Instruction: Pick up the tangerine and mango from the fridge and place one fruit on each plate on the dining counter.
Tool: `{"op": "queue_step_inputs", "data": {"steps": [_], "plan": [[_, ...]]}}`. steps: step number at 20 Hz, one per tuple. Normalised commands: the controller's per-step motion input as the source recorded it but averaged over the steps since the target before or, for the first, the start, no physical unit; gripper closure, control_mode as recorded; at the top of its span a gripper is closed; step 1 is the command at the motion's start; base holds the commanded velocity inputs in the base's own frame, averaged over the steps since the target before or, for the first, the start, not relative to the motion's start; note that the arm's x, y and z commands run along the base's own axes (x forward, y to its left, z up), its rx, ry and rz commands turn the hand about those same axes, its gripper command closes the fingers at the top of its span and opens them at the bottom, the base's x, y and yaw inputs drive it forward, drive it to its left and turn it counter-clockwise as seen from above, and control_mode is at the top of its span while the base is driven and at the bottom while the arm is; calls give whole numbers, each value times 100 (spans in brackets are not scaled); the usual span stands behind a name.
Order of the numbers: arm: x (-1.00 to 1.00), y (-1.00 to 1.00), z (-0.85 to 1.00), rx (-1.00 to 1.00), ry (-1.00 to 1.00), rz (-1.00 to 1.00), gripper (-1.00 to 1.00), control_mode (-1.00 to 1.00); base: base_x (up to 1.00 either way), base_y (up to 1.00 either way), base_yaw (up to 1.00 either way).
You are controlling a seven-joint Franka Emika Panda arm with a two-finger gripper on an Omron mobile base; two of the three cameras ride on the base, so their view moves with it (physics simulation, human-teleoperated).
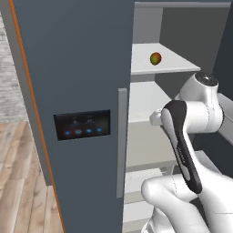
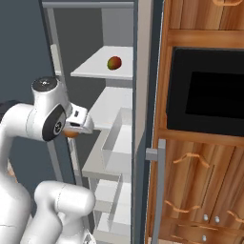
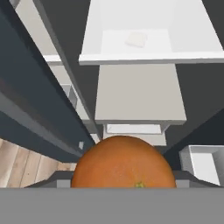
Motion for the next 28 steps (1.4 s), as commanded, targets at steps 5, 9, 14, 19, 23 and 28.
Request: {"op": "queue_step_inputs", "data": {"steps": [5, 9, 14, 19, 23, 28], "plan": [[-65, 3, 30, 0, -1, 0, 100, -100, 0, 0, 0], [-7, 0, 0, 0, -2, 0, 100, -100, 0, 0, 0], [0, 0, 0, 0, 0, 0, 100, 100, -35, 1, -5], [0, 0, 0, 0, 0, 0, 100, 100, -85, 23, -72], [0, 0, 0, 0, 0, 0, 100, 100, -65, 17, -83], [0, 0, 0, 0, 0, 0, 100, 100, -21, 3, -93]]}}
